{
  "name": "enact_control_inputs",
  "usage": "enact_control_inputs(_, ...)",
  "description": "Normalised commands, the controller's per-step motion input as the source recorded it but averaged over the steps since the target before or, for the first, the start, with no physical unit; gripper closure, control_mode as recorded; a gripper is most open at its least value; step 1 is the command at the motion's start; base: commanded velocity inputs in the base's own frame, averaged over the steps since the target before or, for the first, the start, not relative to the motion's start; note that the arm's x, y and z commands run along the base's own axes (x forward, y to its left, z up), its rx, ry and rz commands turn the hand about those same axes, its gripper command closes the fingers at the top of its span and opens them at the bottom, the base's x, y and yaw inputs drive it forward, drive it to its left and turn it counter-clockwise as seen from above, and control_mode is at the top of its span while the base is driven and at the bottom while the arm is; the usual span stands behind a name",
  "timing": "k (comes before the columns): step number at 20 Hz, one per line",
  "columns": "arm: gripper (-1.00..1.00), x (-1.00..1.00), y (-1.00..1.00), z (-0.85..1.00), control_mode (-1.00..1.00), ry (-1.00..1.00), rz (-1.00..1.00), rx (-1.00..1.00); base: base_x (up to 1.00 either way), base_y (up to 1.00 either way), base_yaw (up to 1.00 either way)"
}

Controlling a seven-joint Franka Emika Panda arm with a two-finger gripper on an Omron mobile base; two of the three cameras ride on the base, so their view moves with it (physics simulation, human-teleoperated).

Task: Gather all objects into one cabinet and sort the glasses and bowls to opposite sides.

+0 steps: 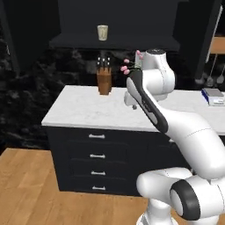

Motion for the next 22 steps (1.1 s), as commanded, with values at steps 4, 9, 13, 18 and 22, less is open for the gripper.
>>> enact_control_inputs(4, -1.00, 0.00, 0.00, 0.00, 1.00, 0.00, 0.00, 0.00, 0.64, 0.50, -0.50)
enact_control_inputs(9, -1.00, 0.00, 0.00, 0.00, 1.00, 0.00, 0.00, 0.00, 0.89, 0.94, -0.41)
enact_control_inputs(13, -1.00, 0.00, 0.00, 0.00, 1.00, 0.00, 0.00, 0.00, 0.68, 0.94, -0.41)
enact_control_inputs(18, -1.00, 0.00, 0.00, 0.00, 1.00, 0.00, 0.00, 0.00, 0.39, -0.10, -0.13)
enact_control_inputs(22, -1.00, 0.00, 0.00, 0.00, 1.00, 0.00, 0.00, 0.00, 0.86, 0.11, 0.00)
